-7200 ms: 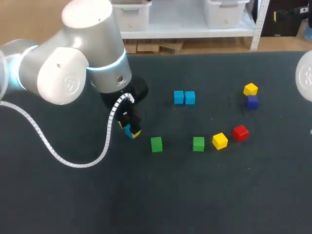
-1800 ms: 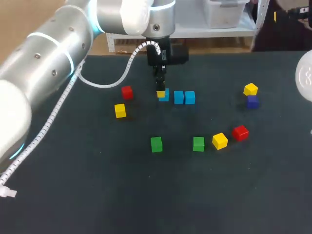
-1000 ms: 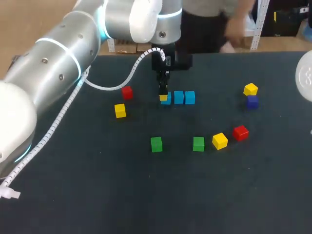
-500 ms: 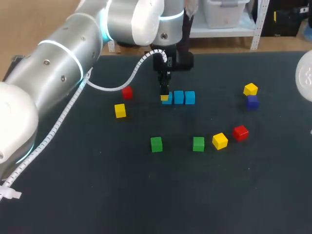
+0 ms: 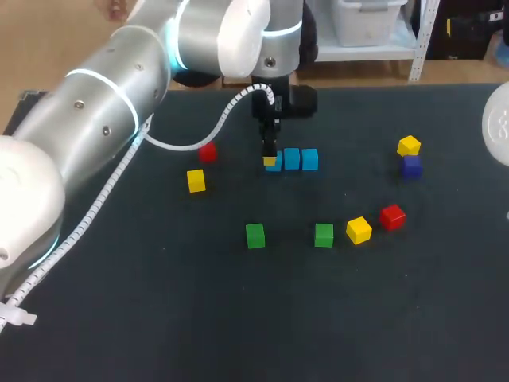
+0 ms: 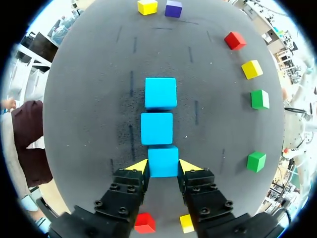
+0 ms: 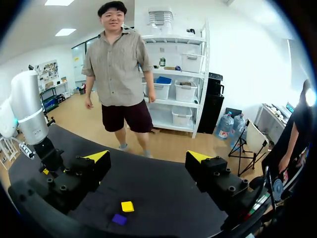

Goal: Place the blue cubes, place green cubes on the blue cubes, place the yellow cubes on the green cubes, then place the red cubes on the yellow cubes, and place purple cube on the red cubes.

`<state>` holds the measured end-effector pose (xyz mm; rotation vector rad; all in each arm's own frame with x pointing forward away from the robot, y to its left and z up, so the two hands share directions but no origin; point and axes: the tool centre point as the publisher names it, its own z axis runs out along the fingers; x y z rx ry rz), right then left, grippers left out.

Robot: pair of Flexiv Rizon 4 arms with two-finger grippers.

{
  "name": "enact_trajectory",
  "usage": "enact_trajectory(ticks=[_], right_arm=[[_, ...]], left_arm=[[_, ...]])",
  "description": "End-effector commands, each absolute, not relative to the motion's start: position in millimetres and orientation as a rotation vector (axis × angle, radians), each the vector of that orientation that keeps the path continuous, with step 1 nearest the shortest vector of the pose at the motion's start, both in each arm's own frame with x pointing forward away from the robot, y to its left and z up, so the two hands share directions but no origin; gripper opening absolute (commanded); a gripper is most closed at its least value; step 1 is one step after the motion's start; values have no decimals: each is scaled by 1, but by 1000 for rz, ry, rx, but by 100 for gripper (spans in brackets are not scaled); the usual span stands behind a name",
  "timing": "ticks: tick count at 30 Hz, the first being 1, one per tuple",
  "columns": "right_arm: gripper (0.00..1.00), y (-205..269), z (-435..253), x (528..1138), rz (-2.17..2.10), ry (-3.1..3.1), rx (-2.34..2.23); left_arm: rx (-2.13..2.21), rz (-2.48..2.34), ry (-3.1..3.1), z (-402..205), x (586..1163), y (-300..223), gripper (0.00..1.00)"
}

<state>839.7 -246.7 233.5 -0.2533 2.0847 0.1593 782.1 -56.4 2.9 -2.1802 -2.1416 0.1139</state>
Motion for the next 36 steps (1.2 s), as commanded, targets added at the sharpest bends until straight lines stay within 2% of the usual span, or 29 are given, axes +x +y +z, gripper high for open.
enact_trajectory(ticks=[1,36], right_arm=[[100,-247,234,840,160,2085,-255],[100,-247,234,840,160,2085,-255]], left_arm=[[-2076,289,-2042,1,793,-59,0],[-2128,316,-2044,4,804,-53,0]])
